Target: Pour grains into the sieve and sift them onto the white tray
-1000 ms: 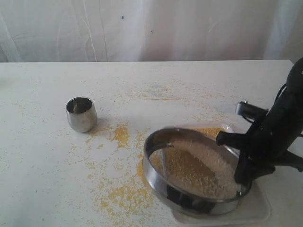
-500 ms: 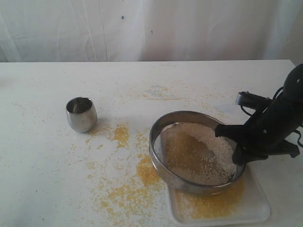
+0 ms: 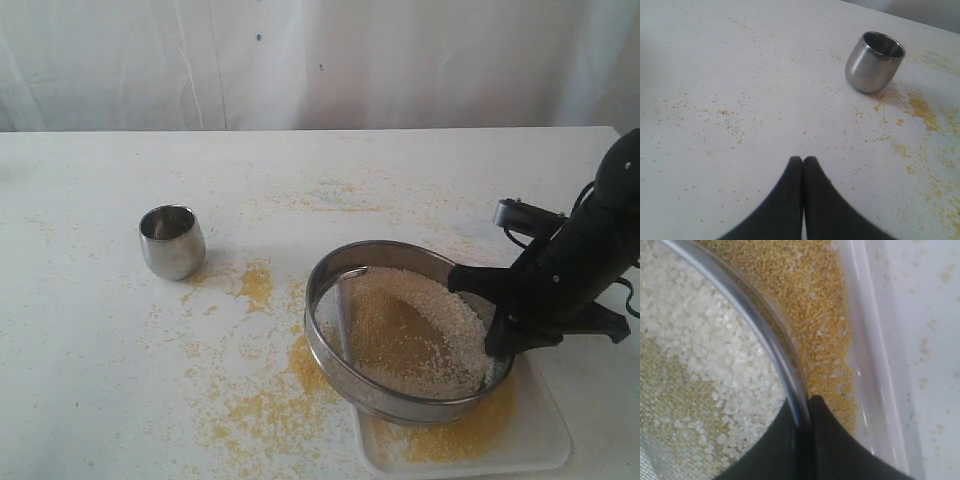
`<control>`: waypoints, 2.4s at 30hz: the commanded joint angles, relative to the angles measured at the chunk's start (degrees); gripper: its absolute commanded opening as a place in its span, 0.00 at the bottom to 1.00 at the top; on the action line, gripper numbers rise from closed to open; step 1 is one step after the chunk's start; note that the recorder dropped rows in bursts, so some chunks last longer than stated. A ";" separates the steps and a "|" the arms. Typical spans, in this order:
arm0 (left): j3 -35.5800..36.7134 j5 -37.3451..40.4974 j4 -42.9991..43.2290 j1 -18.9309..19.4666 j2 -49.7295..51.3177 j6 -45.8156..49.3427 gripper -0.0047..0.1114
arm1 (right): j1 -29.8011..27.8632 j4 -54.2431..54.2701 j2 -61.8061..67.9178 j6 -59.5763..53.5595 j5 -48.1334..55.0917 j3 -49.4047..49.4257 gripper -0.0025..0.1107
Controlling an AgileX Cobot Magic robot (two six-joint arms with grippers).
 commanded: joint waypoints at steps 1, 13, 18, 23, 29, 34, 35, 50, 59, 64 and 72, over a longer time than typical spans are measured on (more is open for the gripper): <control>0.21 0.23 -0.12 0.01 -0.26 -0.37 0.04 | -0.18 1.05 -0.77 -0.17 0.10 -0.33 0.02; 0.21 0.23 -0.12 0.01 -0.26 -0.37 0.04 | 0.18 -1.62 -1.48 -6.18 6.72 -3.22 0.02; 0.21 0.23 -0.12 0.01 -0.26 -0.37 0.04 | 0.19 -6.95 -1.84 -6.67 -0.89 -7.48 0.02; 0.21 0.23 -0.12 0.01 -0.26 -0.37 0.04 | 0.36 -9.64 -2.65 -6.56 4.36 -8.32 0.02; 0.21 0.23 -0.12 0.01 -0.26 -0.37 0.04 | 0.37 -13.06 -3.06 -2.77 15.29 -8.81 0.02; 0.21 0.23 -0.12 0.01 -0.26 -0.37 0.04 | 0.34 -16.29 -2.54 -0.88 16.90 -9.52 0.02; 0.21 0.23 -0.12 0.01 -0.26 -0.37 0.04 | 0.47 -15.56 -2.63 -1.13 20.15 -8.69 0.02; 0.21 0.23 -0.12 0.01 -0.26 -0.37 0.04 | 0.24 -12.17 -2.32 -1.41 -0.07 -6.91 0.02; 0.21 0.23 -0.12 0.01 -0.26 -0.37 0.04 | 0.85 -11.40 -7.61 -1.41 -17.50 2.26 0.02; 0.21 0.23 -0.12 0.01 -0.26 -0.37 0.04 | 0.85 -11.38 -16.43 -1.41 -25.68 7.97 0.02; 0.21 0.23 -0.12 0.01 -0.26 -0.37 0.04 | 0.85 -12.30 -29.84 -2.96 -30.17 8.84 0.02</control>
